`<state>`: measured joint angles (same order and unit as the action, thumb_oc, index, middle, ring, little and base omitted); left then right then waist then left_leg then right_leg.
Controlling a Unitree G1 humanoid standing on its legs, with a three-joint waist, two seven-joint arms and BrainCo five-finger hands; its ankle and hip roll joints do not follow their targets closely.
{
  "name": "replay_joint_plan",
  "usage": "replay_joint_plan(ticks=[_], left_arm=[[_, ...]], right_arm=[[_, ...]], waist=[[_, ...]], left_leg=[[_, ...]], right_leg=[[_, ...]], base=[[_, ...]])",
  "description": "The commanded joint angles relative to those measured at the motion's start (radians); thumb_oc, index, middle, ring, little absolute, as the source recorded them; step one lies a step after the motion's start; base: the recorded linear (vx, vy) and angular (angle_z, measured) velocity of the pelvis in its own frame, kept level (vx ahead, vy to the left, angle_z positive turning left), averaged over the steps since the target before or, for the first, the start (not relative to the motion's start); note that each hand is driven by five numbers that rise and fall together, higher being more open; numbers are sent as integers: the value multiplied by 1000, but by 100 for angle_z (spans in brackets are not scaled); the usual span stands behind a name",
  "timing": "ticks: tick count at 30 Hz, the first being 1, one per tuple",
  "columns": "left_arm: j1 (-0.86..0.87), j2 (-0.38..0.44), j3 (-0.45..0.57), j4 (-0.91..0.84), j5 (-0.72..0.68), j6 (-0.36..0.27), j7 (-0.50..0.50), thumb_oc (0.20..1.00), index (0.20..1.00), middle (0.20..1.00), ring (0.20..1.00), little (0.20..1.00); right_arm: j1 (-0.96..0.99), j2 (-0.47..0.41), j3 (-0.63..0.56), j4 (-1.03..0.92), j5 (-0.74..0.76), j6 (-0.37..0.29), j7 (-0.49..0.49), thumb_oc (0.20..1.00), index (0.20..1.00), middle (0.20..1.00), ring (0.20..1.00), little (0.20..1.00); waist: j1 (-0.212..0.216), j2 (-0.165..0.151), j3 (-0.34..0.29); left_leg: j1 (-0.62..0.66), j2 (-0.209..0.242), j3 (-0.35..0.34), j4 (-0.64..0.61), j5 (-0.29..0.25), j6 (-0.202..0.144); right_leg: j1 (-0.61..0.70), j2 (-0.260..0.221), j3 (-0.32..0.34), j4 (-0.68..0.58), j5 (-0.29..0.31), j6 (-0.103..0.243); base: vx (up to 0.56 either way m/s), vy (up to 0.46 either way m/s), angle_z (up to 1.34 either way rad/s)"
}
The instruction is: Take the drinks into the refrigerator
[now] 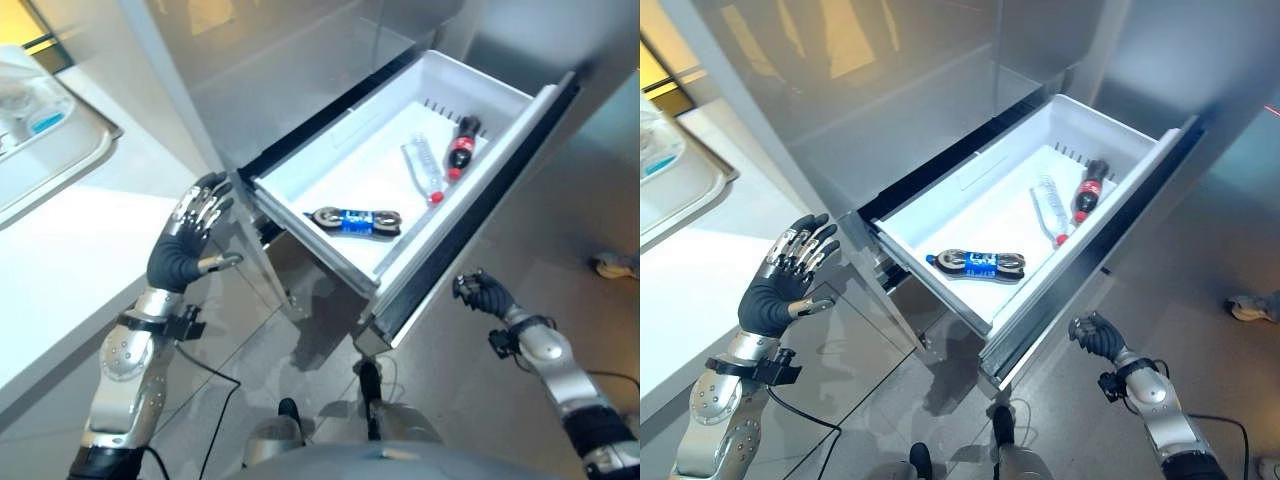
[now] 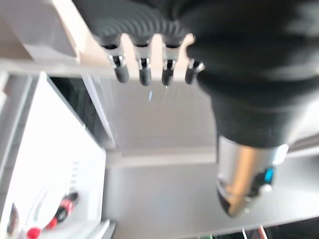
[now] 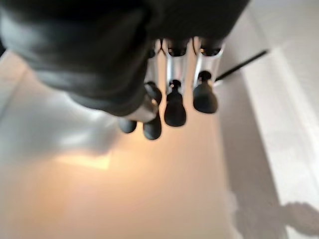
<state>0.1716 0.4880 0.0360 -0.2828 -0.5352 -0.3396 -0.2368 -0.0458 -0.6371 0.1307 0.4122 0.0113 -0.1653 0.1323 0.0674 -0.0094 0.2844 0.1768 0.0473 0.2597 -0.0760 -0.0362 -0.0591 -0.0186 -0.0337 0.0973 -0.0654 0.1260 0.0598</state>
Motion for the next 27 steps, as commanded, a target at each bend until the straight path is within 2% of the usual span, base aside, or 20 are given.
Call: replay_joint_plan(ticks=[1, 8, 16, 23, 27], left_arm=[[-27, 36, -36, -18, -37, -45, 5, 1000, 1000, 1000, 1000, 1000], [-32, 27, -69, -33, -56, -35, 11, 1000, 1000, 1000, 1000, 1000], [-56, 23, -107, -40, -87, -31, 19, 1000, 1000, 1000, 1000, 1000], [-67, 26, -112, -47, -109, -34, 37, 1000, 1000, 1000, 1000, 1000], [-75, 24, -115, -49, -102, -34, 45, 1000, 1000, 1000, 1000, 1000]], right_arm=[[-180, -30, 81, -47, -29, -48, -12, 200, 200, 200, 200, 200], [-413, -55, 207, -63, -47, -48, -14, 200, 200, 200, 200, 200], [-643, 32, 296, 35, -14, -29, -54, 200, 200, 200, 200, 200], [-789, 61, 312, 118, 9, -21, -103, 200, 200, 200, 200, 200], [-767, 63, 288, 98, 31, -28, -119, 200, 200, 200, 200, 200]], waist=[[65, -30, -29], [123, -31, -29], [178, -37, -28], [211, -45, -28], [216, -52, -23]], left_leg=[[-74, -59, -77, 145, -131, 65], [-81, -54, -129, 151, -124, 57], [-99, -46, -191, 165, -116, 41], [-114, -37, -234, 164, -102, 25], [-125, -37, -262, 169, -98, 21]], right_leg=[[-37, -59, -70, 167, -110, 81], [-2, -67, -128, 162, -128, 70], [29, -75, -204, 170, -148, 52], [44, -79, -266, 178, -162, 43], [51, -88, -304, 188, -167, 40]], base=[[43, -43, 23], [42, -52, 28], [34, -49, 28], [27, -42, 39], [9, -39, 42]])
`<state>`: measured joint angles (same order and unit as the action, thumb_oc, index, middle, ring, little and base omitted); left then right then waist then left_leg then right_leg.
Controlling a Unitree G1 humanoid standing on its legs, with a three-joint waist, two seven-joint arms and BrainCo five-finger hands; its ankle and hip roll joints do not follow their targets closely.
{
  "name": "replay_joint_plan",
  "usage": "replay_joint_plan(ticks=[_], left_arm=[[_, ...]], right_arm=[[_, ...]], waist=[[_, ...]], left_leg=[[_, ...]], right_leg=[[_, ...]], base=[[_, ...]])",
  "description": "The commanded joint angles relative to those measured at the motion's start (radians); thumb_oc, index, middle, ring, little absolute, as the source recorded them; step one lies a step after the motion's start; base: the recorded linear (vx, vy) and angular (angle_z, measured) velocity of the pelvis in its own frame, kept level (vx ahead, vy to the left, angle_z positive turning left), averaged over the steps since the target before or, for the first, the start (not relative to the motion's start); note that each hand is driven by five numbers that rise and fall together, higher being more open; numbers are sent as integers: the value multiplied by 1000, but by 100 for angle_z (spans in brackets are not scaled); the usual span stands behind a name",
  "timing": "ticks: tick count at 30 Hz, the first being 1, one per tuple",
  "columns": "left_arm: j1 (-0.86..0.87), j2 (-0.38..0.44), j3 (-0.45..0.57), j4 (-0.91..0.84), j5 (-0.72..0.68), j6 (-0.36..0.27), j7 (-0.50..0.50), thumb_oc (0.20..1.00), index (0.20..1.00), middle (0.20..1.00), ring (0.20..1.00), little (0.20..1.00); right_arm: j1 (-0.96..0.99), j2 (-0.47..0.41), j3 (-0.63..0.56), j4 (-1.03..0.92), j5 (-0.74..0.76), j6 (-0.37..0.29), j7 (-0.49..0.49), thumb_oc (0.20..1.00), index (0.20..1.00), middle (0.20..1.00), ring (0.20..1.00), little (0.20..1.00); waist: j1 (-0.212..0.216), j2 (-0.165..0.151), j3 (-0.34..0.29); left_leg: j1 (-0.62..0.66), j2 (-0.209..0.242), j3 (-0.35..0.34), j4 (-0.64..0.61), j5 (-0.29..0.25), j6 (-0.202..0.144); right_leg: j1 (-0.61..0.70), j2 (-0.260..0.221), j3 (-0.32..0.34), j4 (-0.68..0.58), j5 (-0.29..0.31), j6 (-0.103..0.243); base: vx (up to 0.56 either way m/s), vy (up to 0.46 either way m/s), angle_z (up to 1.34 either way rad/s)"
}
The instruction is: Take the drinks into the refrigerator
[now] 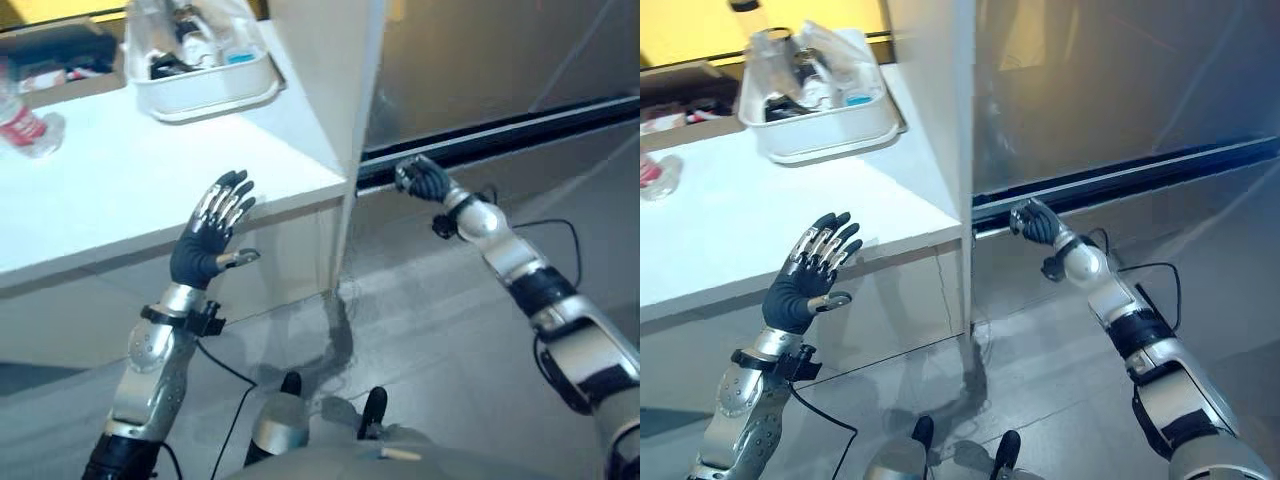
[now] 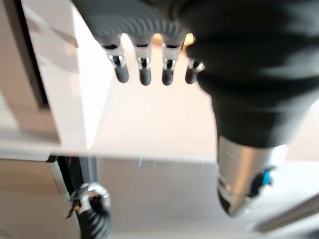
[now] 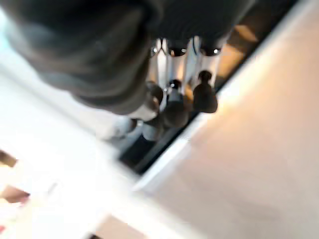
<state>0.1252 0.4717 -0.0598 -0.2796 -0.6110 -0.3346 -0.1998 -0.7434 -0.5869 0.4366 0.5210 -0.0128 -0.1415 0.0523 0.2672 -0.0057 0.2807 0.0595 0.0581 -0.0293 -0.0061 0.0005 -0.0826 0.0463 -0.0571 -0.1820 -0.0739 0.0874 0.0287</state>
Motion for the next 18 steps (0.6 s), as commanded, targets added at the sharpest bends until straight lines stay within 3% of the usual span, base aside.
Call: replay_joint_plan(ticks=[1, 11, 12, 13, 18], left_arm=[[-28, 38, -22, -53, -20, -38, 10, 1000, 1000, 1000, 1000, 1000], [-18, 30, 15, -49, 37, -56, 49, 1000, 1000, 1000, 1000, 1000], [-18, 30, 15, -49, 37, -56, 49, 1000, 1000, 1000, 1000, 1000], [-16, 29, 18, -45, 45, -61, 54, 1000, 1000, 1000, 1000, 1000], [1, 31, 33, -27, 113, -105, 98, 1000, 1000, 1000, 1000, 1000]], right_arm=[[-39, 19, -34, -14, 64, -54, -47, 200, 200, 200, 200, 200], [348, 58, -204, -146, 66, -93, -84, 200, 200, 200, 200, 200], [349, 58, -204, -146, 65, -93, -84, 517, 517, 517, 517, 517], [384, 61, -218, -162, 70, -102, -83, 1000, 1000, 1000, 1000, 1000], [620, 71, -311, -255, 86, -180, -109, 1000, 1000, 1000, 1000, 1000]], waist=[[15, -56, -22], [-29, -49, -17], [-28, -49, -18], [-36, -47, -17], [-98, -43, -16]], left_leg=[[-8, -49, 17, 93, -131, 46], [-5, -47, 6, 70, -118, 50], [-6, -47, 6, 70, -118, 50], [-5, -47, 8, 69, -117, 50], [10, -42, 27, 48, -113, 51]], right_leg=[[-11, -66, -40, 200, -132, 71], [-19, -74, -64, 213, -139, 73], [-19, -74, -64, 213, -139, 74], [-22, -75, -63, 217, -139, 74], [-30, -77, -51, 223, -140, 81]], base=[[17, -8, 29], [-5, 19, 15], [-1, 14, 5], [-12, 35, 1], [-11, 46, -4]])
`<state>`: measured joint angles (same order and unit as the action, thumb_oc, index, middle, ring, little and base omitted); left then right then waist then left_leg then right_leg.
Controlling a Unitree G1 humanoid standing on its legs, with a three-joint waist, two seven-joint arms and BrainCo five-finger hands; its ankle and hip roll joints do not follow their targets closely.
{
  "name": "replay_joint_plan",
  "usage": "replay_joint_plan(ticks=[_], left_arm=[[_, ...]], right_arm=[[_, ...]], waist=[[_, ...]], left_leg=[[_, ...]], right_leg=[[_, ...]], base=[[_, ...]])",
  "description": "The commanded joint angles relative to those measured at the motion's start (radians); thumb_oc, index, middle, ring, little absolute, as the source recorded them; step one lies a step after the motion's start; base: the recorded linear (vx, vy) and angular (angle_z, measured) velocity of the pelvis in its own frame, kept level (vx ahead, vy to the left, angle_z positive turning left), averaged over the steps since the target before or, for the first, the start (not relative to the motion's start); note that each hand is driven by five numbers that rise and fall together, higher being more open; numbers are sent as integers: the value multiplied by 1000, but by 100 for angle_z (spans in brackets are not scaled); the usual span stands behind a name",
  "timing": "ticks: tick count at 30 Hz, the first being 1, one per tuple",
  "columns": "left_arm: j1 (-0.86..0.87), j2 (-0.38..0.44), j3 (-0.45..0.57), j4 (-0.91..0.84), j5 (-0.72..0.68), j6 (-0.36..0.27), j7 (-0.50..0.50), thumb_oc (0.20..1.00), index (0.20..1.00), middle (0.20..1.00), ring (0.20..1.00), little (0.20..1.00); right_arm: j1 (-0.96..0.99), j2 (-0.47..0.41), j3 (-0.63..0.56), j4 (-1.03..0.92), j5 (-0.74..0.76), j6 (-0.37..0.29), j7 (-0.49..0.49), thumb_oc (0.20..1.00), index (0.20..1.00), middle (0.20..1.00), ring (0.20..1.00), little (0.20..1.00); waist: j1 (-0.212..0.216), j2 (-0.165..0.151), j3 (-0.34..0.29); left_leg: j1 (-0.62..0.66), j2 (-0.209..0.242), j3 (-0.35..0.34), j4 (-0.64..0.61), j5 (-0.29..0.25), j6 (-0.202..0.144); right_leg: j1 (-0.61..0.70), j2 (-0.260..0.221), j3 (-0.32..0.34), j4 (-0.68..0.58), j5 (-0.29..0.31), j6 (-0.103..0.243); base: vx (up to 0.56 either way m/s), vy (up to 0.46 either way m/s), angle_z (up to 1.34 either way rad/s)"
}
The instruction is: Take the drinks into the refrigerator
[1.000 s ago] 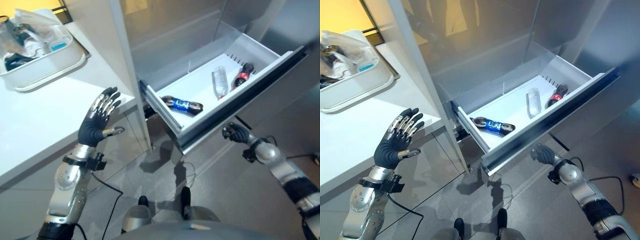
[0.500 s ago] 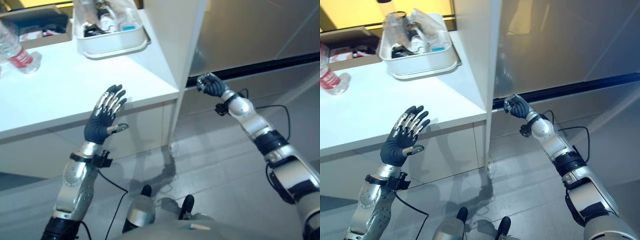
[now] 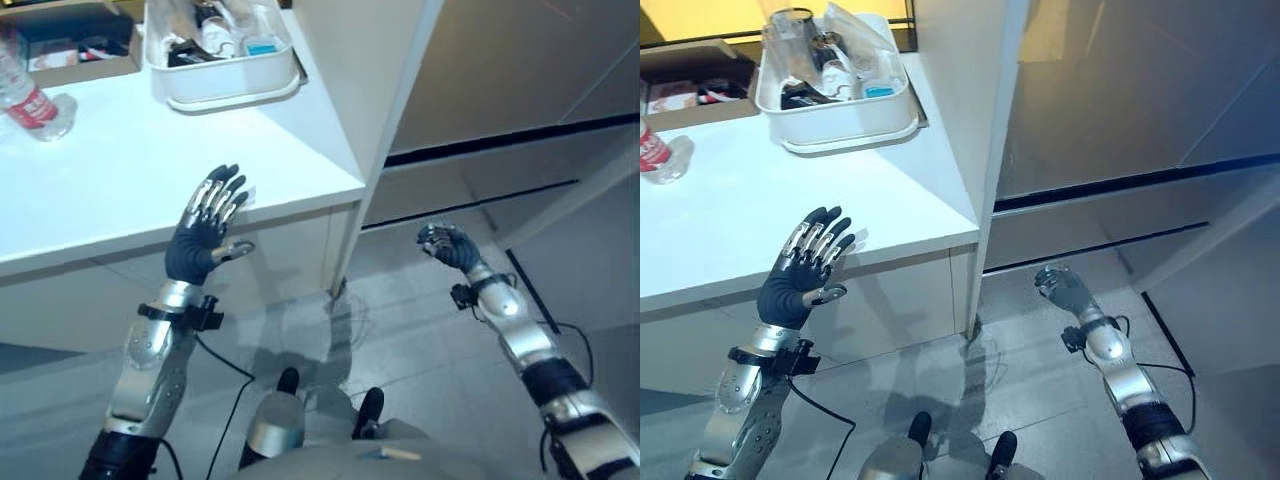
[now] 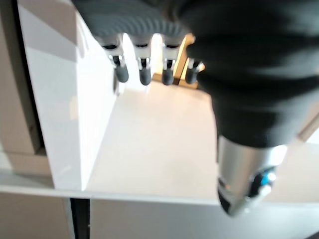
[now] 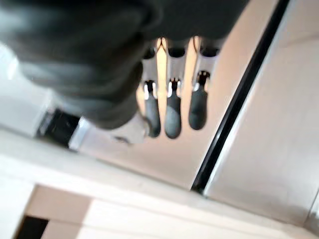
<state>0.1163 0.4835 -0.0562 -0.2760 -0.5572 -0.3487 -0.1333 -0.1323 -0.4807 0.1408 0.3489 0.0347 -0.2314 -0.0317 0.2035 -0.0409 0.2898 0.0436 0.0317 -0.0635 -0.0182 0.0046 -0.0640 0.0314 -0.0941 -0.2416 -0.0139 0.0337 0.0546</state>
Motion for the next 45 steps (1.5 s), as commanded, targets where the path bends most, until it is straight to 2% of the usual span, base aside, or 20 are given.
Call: replay_joint_plan(ticks=[1, 2, 4, 5, 9, 21, 34, 41, 45], left_arm=[[11, 20, 28, -31, 61, -92, 32, 1000, 1000, 1000, 1000, 1000], [11, 20, 27, -31, 61, -92, 33, 1000, 1000, 1000, 1000, 1000], [27, 18, 40, -28, 83, -100, 57, 1000, 1000, 1000, 1000, 1000], [28, 18, 39, -28, 84, -100, 58, 1000, 1000, 1000, 1000, 1000], [50, 14, 55, -19, 93, -103, 61, 1000, 1000, 1000, 1000, 1000], [50, 21, 42, -14, 77, -100, 15, 1000, 1000, 1000, 1000, 1000], [-21, 120, -50, -9, -7, -74, -163, 1000, 1000, 1000, 1000, 1000], [-38, 202, -139, 23, -66, -30, -279, 1000, 1000, 1000, 1000, 1000], [-44, 209, -183, 78, -112, 4, -326, 1000, 1000, 1000, 1000, 1000]], right_arm=[[13, -35, -16, -86, 38, -89, -25, 1000, 1000, 1000, 1000, 1000], [14, -35, -17, -87, 38, -89, -25, 1000, 1000, 1000, 1000, 1000], [109, -7, -74, -147, 90, -110, -23, 1000, 1000, 1000, 1000, 1000], [114, -7, -76, -152, 91, -108, -22, 1000, 1000, 1000, 1000, 1000], [208, 16, -118, -177, 113, -118, -14, 1000, 1000, 1000, 1000, 1000], [219, 26, -114, -161, 110, -117, -10, 1000, 1000, 1000, 1000, 1000], [199, 36, -106, -142, 113, -120, 24, 1000, 1000, 1000, 1000, 1000], [212, 41, -100, -138, 114, -116, 55, 1000, 1000, 1000, 1000, 1000], [208, 37, -93, -133, 110, -113, 65, 1000, 1000, 1000, 1000, 1000]], waist=[[-33, -8, -26], [-33, -8, -26], [-67, -9, -28], [-65, -9, -29], [-103, -9, -36], [-134, -9, -58], [-214, 17, -91], [-257, 27, -100], [-273, 30, -106]], left_leg=[[27, -15, 62, 59, -117, 32], [27, -15, 62, 59, -117, 32], [39, -15, 81, 50, -117, 33], [40, -15, 82, 49, -117, 33], [63, -7, 113, 33, -116, 34], [110, -6, 187, 9, -120, 42], [157, -12, 318, 10, -149, 57], [171, -15, 396, 28, -168, 65], [176, -16, 431, 31, -171, 68]], right_leg=[[-15, -40, 9, 163, -87, 55], [-15, -40, 10, 163, -87, 55], [-19, -37, 28, 160, -83, 57], [-19, -36, 29, 160, -83, 58], [-27, -29, 65, 158, -77, 61], [-31, -1, 164, 123, -50, 70], [-75, 41, 321, 123, -14, 86], [-101, 69, 409, 131, 4, 98], [-113, 84, 448, 127, 16, 105]], base=[[-9, 31, -10], [-4, 17, -8], [-9, 46, -10], [-10, 58, -16], [-18, 44, -27], [-12, 22, -29], [-4, 38, -37], [-10, 29, -36], [-18, 19, -39]])
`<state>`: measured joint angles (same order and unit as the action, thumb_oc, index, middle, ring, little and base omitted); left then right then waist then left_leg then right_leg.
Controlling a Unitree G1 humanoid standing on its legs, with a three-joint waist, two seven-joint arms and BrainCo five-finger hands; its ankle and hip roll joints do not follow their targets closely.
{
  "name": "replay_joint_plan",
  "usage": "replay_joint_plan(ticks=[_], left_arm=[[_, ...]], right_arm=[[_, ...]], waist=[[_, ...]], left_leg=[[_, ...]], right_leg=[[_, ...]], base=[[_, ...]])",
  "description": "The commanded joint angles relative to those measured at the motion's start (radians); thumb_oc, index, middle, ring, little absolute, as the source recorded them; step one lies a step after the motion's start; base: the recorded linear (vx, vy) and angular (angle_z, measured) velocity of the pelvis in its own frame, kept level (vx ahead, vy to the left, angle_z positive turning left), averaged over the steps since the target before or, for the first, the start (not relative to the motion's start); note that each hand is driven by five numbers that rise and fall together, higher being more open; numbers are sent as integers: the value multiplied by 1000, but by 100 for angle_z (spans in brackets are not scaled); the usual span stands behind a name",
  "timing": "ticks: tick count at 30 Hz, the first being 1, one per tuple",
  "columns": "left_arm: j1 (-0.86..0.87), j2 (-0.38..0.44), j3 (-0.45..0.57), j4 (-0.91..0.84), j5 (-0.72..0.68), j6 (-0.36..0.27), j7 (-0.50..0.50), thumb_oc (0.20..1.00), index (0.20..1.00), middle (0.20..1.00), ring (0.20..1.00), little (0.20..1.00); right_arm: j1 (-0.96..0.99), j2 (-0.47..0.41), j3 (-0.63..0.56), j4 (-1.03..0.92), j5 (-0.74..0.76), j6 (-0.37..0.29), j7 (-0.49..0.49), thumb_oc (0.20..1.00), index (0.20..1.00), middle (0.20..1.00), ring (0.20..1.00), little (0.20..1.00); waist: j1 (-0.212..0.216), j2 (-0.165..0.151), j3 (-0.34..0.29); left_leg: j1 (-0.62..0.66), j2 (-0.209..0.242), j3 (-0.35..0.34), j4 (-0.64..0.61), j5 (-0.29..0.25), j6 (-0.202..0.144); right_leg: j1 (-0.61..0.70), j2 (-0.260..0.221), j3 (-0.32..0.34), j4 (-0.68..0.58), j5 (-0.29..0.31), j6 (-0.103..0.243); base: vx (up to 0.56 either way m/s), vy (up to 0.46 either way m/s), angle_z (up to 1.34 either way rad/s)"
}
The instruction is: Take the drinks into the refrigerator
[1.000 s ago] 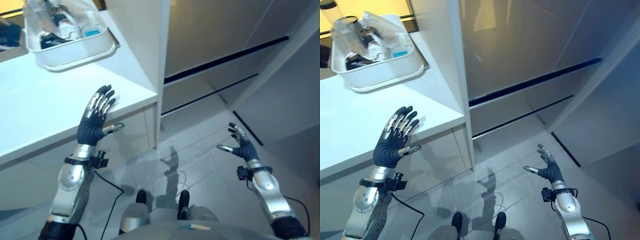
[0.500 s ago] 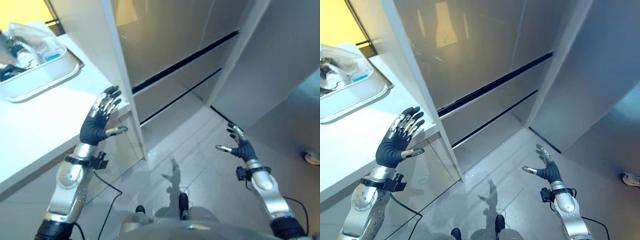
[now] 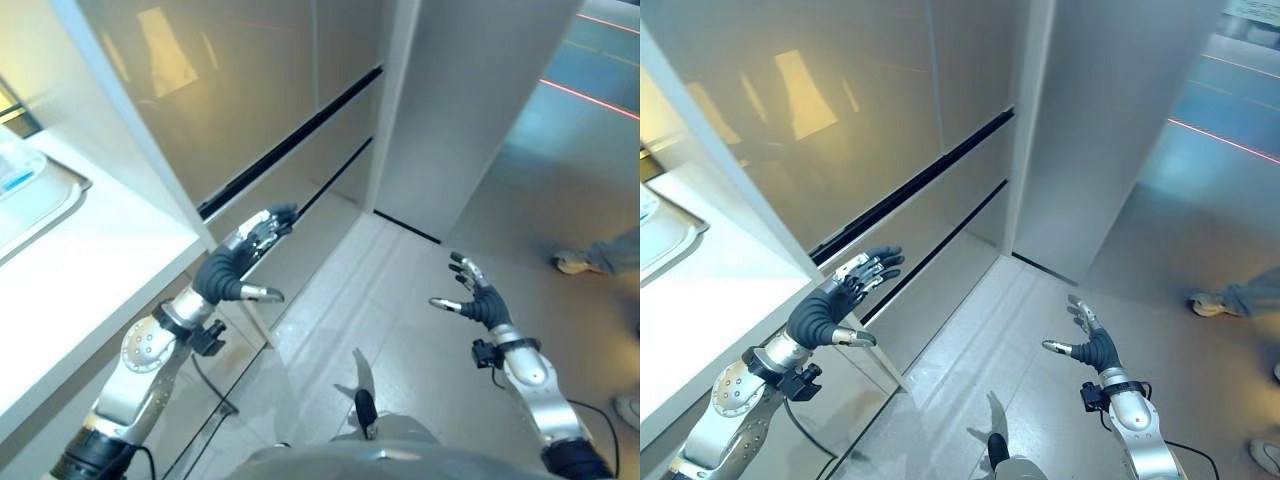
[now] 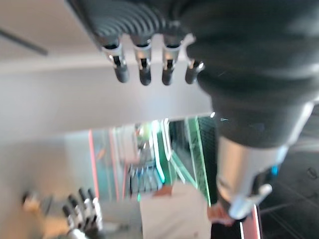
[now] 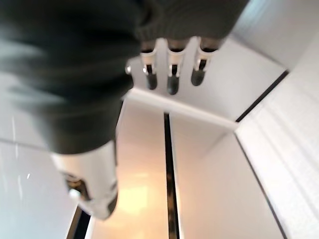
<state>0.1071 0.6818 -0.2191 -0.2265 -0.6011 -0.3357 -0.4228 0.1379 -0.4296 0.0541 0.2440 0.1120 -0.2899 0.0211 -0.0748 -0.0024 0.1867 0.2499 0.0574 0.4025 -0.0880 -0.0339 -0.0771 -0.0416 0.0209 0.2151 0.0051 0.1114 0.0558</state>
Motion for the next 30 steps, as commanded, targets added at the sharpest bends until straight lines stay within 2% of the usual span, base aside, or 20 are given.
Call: replay_joint_plan(ticks=[1, 7, 10, 16, 19, 21, 22, 23, 26, 30], left_arm=[[-35, 14, -27, 38, -67, -6, -41, 1000, 1000, 1000, 1000, 1000], [-26, -9, -69, 189, -22, 6, -39, 1000, 1000, 1000, 1000, 1000], [-24, -26, -76, 309, 95, -15, 13, 1000, 1000, 1000, 1000, 1000], [-32, -130, -61, 652, 368, -24, 171, 1000, 1000, 1000, 1000, 1000], [-36, -194, -29, 832, 474, -5, 230, 1000, 1000, 1000, 1000, 1000], [-37, -243, 2, 954, 530, 18, 266, 1000, 1000, 1000, 1000, 1000], [-48, -266, 27, 1044, 609, 37, 309, 1000, 1000, 1000, 1000, 1000], [-50, -268, 28, 1047, 612, 36, 312, 1000, 1000, 1000, 1000, 1000], [-59, -326, 80, 1200, 613, 75, 342, 1000, 1000, 1000, 1000, 1000], [-85, -381, 138, 1389, 582, 125, 360, 1000, 1000, 1000, 1000, 1000]], right_arm=[[-63, -15, -6, -28, 34, -54, 13, 1000, 1000, 1000, 1000, 1000], [-69, -17, 1, -21, 37, -52, 19, 1000, 1000, 1000, 1000, 1000], [-66, -17, -1, -21, 43, -50, 18, 1000, 1000, 1000, 1000, 1000], [-48, -18, 19, 33, 41, -42, 24, 1000, 1000, 1000, 1000, 1000], [-37, -8, 51, 125, 33, -26, 40, 1000, 1000, 1000, 1000, 1000], [-35, 4, 87, 246, 21, -8, 51, 1000, 1000, 1000, 1000, 1000], [-36, 16, 110, 332, 6, 8, 50, 1000, 1000, 1000, 1000, 1000], [-39, 16, 112, 336, 6, 5, 50, 1000, 1000, 1000, 1000, 1000], [-65, 68, 146, 601, -10, 47, 43, 1000, 1000, 1000, 1000, 1000], [-122, 125, 158, 859, -6, 99, 42, 1000, 1000, 1000, 1000, 1000]], waist=[[1, -8, -3], [-10, -7, -8], [-10, -9, -9], [-4, -16, -6], [3, -20, -4], [11, -22, -1], [16, -24, -3], [14, -24, -2], [33, -21, -4], [53, -25, -14]], left_leg=[[-31, -41, -30, 101, -133, 81], [-31, -48, -2, 101, -134, 86], [-35, -50, -2, 101, -133, 86], [-46, -56, -13, 116, -140, 88], [-54, -58, -22, 131, -145, 89], [-59, -57, -32, 140, -146, 89], [-63, -57, -38, 141, -146, 89], [-63, -57, -39, 142, -147, 89], [-58, -57, -59, 139, -150, 90], [-58, -59, -83, 123, -137, 89]], right_leg=[[-41, -30, -5, 105, -60, 105], [-49, -20, 29, 93, -45, 114], [-49, -22, 29, 89, -41, 115], [-43, -33, 13, 87, -45, 114], [-39, -39, 2, 90, -47, 111], [-35, -42, -6, 93, -51, 107], [-33, -44, -14, 93, -54, 104], [-33, -45, -15, 93, -55, 104], [-16, -50, -36, 93, -66, 99], [-4, -59, -62, 85, -67, 92]], base=[[-22, 11, -35], [-12, 10, -21], [-2, 3, -11], [0, 0, 0], [0, -4, 3], [-8, -12, 6], [-8, -12, 10], [-6, -12, 21], [6, -2, 15], [8, -11, 21]])
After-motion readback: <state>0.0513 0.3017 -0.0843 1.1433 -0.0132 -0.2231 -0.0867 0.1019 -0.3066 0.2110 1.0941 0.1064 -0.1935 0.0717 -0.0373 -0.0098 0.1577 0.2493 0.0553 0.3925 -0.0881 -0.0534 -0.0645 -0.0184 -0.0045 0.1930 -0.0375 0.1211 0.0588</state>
